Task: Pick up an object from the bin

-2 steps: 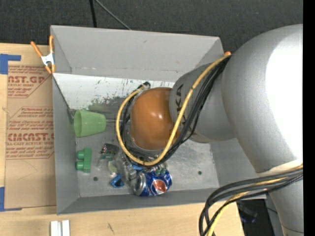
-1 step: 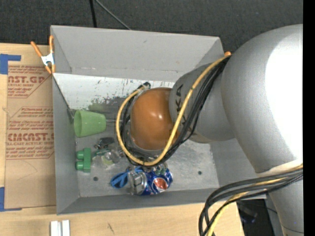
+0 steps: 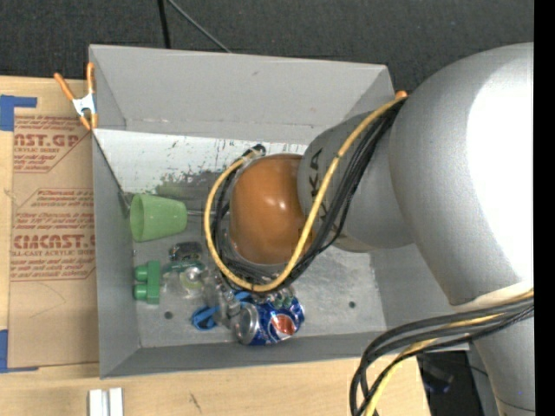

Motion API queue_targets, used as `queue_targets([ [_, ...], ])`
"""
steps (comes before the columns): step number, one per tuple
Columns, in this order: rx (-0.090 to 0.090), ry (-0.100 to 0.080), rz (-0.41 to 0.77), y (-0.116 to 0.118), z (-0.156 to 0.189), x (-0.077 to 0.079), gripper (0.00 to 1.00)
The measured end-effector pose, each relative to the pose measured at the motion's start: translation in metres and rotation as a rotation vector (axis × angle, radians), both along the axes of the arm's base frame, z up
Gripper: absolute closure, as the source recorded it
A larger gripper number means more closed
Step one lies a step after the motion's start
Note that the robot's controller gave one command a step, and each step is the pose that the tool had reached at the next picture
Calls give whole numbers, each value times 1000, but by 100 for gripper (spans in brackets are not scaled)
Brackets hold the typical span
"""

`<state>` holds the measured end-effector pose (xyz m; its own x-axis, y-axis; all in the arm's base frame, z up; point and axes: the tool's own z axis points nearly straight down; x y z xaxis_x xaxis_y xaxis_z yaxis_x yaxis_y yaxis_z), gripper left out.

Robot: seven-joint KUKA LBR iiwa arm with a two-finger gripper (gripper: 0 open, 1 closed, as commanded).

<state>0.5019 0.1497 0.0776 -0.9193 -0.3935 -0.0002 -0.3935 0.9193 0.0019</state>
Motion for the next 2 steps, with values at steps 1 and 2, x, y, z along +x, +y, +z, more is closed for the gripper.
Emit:
queue_targets([
  [1,0,-9,45,-5,112,6,100],
  [2,2,-14,73,7,226,46,100],
])
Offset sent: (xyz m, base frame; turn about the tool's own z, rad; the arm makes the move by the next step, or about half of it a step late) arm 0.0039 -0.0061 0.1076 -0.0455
